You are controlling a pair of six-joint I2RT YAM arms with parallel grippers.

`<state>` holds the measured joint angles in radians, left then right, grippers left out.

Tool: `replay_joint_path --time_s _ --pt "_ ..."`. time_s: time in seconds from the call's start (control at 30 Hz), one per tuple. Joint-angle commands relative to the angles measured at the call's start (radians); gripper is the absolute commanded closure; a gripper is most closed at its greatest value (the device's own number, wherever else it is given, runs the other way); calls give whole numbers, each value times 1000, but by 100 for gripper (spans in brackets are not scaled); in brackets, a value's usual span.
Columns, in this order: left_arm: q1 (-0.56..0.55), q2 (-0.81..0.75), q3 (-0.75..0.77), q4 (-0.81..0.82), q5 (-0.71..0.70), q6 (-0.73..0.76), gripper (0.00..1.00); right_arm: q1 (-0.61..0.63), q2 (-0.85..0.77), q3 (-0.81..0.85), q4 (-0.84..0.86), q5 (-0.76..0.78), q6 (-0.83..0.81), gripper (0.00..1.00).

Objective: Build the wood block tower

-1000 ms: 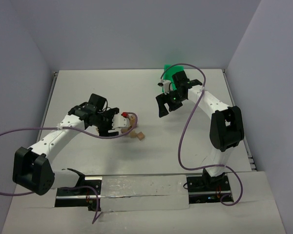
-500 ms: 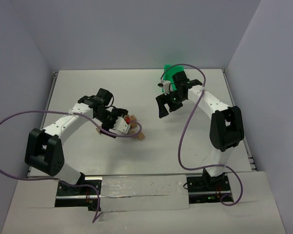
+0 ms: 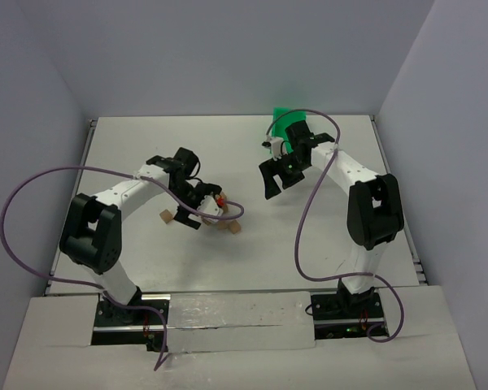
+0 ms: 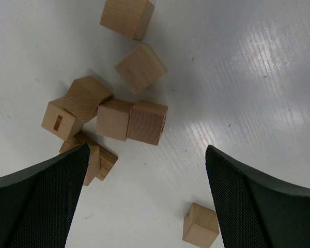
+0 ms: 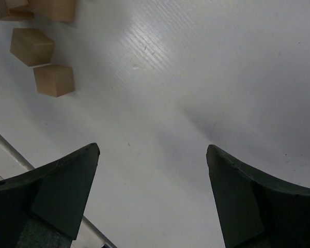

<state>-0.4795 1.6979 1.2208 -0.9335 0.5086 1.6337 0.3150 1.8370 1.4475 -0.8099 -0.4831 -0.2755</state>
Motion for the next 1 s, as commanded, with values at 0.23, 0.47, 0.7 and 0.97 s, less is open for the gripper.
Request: replay_joint_path --time_s 0.23,0.47,0.7,0.97 --pt "-10 91 61 13 54 24 1 -15 18 33 -32 -4 -25 8" --pt "-13 130 87 39 58 3 1 -20 28 39 -37 -11 -30 7" --pt "-12 164 116 32 48 1 1 -21 38 31 -37 -16 -35 7" --pt "-16 183 115 31 47 -3 1 -29 47 41 -39 -14 -39 7"
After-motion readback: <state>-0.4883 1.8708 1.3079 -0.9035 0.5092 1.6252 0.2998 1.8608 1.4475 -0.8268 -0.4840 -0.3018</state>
